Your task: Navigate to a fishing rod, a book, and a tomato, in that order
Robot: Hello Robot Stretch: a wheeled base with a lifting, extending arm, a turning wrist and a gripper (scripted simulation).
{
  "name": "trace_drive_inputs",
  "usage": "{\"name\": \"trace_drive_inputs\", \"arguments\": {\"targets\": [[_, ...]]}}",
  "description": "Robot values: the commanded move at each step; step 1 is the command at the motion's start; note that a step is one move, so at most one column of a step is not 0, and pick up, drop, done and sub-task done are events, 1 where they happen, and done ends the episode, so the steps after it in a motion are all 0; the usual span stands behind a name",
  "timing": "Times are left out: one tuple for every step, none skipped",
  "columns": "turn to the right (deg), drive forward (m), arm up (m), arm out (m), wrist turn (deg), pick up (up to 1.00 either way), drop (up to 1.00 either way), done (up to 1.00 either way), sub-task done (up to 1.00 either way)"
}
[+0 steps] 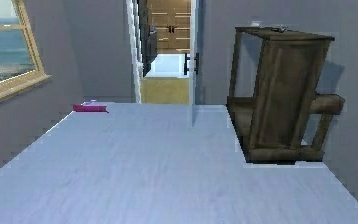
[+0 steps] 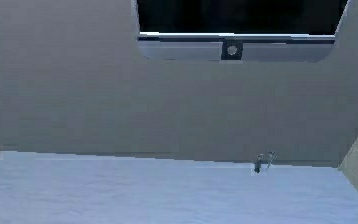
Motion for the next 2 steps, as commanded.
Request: {"name": "trace_drive_inputs", "arguments": {"targets": [[-6.0,0.0,0.0,0.0,0.0,0.0,0.0,0.0,0.0],[0.0,1.0,0.0,0.0,0.0,0.0,0.0,0.0,0.0]]}}
